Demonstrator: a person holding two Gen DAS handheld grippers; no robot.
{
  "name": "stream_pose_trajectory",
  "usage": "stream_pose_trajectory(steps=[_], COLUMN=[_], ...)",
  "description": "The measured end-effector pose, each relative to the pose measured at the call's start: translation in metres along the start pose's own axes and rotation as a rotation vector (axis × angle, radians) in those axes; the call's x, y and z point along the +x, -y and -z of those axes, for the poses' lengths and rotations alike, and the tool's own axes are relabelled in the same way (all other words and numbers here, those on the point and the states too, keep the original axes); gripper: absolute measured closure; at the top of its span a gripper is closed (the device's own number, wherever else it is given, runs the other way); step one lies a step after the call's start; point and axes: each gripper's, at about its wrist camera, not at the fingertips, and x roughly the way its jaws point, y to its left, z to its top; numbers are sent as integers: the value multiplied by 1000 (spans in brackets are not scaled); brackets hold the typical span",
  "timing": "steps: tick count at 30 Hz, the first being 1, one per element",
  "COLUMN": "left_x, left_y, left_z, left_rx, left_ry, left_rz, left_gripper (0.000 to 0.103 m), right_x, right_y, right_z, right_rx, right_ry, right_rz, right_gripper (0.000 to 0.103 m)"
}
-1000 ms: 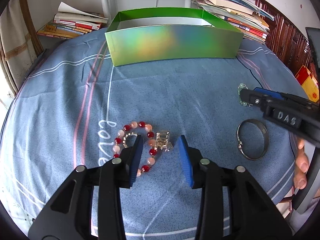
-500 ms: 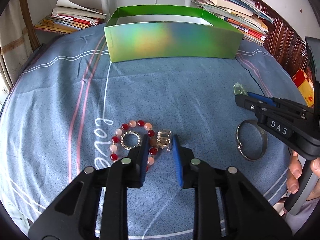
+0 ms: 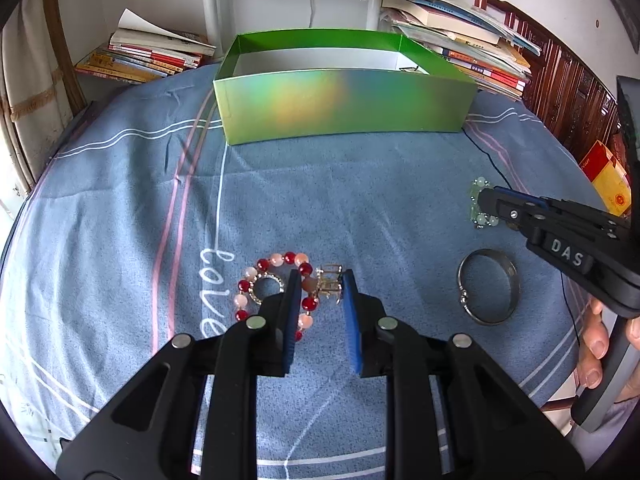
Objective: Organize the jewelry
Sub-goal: 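Grasp the green jade pendant with the right tool while the left tool grasps the silver brooch, then carry the pendant and brooch into the green box and lower them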
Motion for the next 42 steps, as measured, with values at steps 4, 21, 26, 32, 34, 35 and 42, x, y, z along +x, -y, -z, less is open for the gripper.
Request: stream_pose_trajectory(steps=[4,21,26,32,34,35,42], left_x=[-3,-50,-31,16,15,14,5], left_y=[-2,-18,-40,-57,-60,-60,-53], left_z=[1,-92,-158,-185,-180,-178,-175], left_rx=[1,19,-39,-90,-82,-81,-50], left_ry=[6,172,165,93,98,103,120], left_rz=[1,24,27,6,15,10,13], left_gripper=[82,82,82,88,90,90,90], right_x=[-10,-64,-50,5,10,11,18], right_y=[3,-18,-24,-25,-27,-28,-37], right_z=[-3,-76,-132,-152,-146,-145,-139], right_rx=[-1,-65,-51,-11,-18,-22,-35], right_ry=[23,207,235,147,141,140,126], right_rz=[8,-39,-73,-81,-97,-97,-105], right_gripper=[91,91,91,91,91,91,91])
